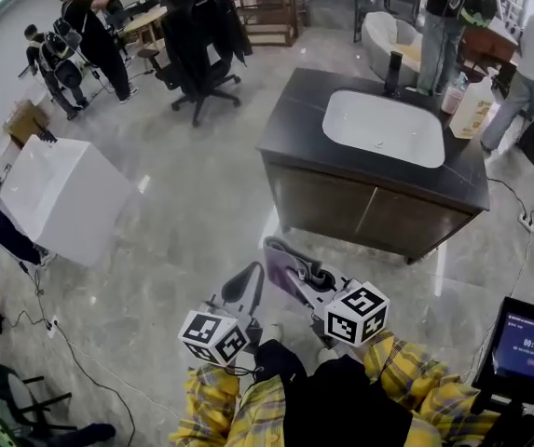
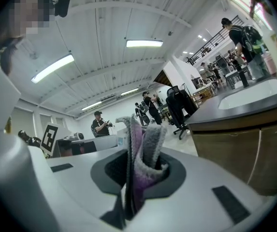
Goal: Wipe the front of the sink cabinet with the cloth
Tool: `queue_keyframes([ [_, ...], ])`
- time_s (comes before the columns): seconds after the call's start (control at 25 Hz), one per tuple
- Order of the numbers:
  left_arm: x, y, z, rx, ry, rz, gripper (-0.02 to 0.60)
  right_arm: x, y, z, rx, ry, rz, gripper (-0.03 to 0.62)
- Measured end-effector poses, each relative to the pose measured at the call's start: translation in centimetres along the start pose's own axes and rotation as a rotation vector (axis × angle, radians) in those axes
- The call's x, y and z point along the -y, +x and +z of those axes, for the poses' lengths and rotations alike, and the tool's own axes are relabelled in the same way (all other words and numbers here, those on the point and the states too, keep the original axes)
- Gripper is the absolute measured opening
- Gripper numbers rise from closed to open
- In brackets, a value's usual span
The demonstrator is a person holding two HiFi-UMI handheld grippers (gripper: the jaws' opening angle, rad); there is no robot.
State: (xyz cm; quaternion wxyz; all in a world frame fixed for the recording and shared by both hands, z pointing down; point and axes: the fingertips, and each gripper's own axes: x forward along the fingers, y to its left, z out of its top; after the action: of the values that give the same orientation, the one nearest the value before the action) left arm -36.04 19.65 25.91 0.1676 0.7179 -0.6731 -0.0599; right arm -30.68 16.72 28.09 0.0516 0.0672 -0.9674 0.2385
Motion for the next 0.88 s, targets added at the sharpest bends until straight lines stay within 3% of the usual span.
queue_keyframes([
  [0.48,-10.3,1.4,1.6,-0.086,0.038,-0.208,0.006,1.0,9.3,-0.8,0.085,0.024,-0.21,0.043],
  [0.88,-10.7,6.6,1.4,-0.177,0.064,-0.267,0.006,4.6,8.2,1.2,0.161,0.015,-0.349,0.043],
])
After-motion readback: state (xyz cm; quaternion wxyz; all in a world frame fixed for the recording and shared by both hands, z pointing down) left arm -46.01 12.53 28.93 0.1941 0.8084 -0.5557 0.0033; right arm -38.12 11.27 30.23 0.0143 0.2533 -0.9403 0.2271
